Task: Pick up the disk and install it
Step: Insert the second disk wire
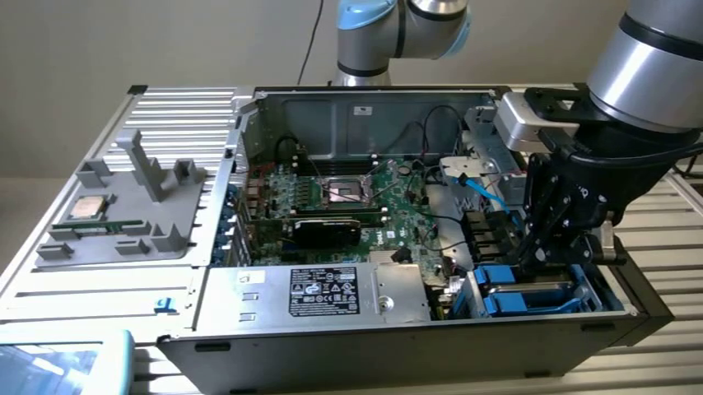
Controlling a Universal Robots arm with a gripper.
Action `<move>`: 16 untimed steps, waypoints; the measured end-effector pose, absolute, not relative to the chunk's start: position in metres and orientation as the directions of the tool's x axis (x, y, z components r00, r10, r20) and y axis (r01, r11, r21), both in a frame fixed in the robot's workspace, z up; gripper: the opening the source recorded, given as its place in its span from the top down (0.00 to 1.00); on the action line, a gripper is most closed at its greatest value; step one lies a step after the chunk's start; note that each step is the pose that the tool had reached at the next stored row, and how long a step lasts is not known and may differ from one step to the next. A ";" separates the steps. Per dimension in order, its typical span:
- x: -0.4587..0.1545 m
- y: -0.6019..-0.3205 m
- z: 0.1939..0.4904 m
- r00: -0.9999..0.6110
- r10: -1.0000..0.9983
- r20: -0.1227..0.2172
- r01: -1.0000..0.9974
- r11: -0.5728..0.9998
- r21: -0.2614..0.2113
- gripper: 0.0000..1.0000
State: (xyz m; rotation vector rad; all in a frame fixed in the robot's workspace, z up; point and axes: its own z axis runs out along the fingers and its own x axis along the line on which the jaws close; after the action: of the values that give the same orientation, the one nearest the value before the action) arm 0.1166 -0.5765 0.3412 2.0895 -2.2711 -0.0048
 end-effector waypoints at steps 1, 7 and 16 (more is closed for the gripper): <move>0.117 -0.576 0.341 -0.082 -0.996 0.038 -0.996 0.084 0.039 0.84; 0.116 -0.577 0.339 -0.082 -0.996 0.034 -0.996 0.084 0.036 0.84; 0.116 -0.577 0.338 -0.083 -0.996 0.030 -0.996 0.084 0.035 0.84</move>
State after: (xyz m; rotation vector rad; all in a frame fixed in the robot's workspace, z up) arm 0.1155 -0.5766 0.3378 2.0960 -2.2781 -0.0087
